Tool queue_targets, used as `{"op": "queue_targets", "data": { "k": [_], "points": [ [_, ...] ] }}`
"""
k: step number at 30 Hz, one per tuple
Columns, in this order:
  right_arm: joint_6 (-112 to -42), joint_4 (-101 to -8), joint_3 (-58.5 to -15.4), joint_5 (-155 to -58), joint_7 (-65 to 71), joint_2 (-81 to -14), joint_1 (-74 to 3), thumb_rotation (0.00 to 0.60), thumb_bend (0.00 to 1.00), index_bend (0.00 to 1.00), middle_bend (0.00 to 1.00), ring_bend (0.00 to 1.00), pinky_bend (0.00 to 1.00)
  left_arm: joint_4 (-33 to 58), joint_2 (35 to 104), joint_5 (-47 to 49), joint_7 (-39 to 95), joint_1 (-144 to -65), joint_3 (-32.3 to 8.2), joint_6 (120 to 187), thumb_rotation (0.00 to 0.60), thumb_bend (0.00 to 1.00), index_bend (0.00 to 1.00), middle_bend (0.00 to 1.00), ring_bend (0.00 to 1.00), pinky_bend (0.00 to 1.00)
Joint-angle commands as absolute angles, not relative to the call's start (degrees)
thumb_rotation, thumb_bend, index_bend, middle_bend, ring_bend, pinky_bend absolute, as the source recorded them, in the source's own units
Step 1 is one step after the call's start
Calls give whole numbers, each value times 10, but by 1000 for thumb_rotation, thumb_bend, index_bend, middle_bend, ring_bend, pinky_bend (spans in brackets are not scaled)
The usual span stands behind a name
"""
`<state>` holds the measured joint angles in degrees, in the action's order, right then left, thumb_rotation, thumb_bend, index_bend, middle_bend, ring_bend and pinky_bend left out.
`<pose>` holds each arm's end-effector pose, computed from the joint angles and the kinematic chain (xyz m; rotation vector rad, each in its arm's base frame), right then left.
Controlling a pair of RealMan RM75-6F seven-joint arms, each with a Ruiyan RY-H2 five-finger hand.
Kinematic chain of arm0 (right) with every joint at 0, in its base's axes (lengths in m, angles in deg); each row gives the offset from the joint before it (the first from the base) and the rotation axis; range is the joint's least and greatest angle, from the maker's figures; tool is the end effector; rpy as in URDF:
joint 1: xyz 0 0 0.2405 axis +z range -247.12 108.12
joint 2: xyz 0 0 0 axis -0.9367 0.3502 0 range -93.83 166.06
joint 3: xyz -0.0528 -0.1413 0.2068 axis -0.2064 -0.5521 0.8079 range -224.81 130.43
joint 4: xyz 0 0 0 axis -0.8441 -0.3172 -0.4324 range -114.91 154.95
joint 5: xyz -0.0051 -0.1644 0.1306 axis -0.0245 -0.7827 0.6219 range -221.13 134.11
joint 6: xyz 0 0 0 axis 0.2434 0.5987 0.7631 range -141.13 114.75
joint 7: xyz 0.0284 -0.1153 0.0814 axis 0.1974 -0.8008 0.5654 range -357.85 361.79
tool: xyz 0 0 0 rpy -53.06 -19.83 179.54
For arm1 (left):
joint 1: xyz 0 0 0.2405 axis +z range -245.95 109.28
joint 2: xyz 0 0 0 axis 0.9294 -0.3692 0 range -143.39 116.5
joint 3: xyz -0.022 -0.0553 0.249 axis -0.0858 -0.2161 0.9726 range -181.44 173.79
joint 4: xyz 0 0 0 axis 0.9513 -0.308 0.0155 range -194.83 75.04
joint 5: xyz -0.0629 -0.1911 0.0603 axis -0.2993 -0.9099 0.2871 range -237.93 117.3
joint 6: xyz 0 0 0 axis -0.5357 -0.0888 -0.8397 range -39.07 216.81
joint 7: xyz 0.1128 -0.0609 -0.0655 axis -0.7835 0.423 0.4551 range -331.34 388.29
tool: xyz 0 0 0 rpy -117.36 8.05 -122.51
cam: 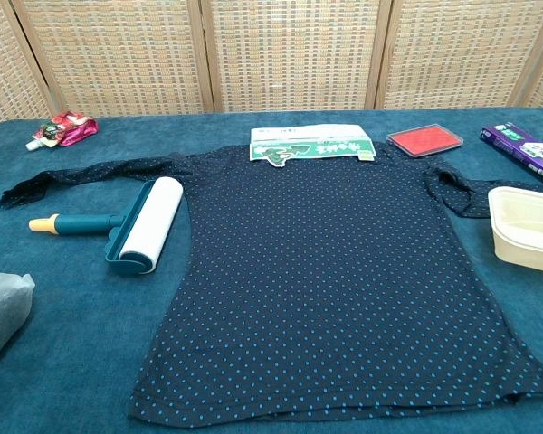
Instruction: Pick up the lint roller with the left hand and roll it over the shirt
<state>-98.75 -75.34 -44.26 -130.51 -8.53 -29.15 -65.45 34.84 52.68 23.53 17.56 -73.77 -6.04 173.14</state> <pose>-0.2980 -0.1760 0.1484 1.4281 -0.8130 0.8295 -0.3042 0.1807 0.1424 -1.4201 -0.8470 -0.7937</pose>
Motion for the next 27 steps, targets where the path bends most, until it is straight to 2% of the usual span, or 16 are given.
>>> {"op": "queue_targets", "data": {
  "k": [1,27],
  "points": [
    [-989,-752,-442,-1306,-86,-293,-655,600,149,0,0,0,0,348,527,236,175,-738,-60,1732,600,95,0,0,0,0],
    [-991,-751,-440,-1303,-80,-297,-656,600,149,0,0,0,0,347,535,235,163,-743,-59,1723,600,98,0,0,0,0]
  ]
}}
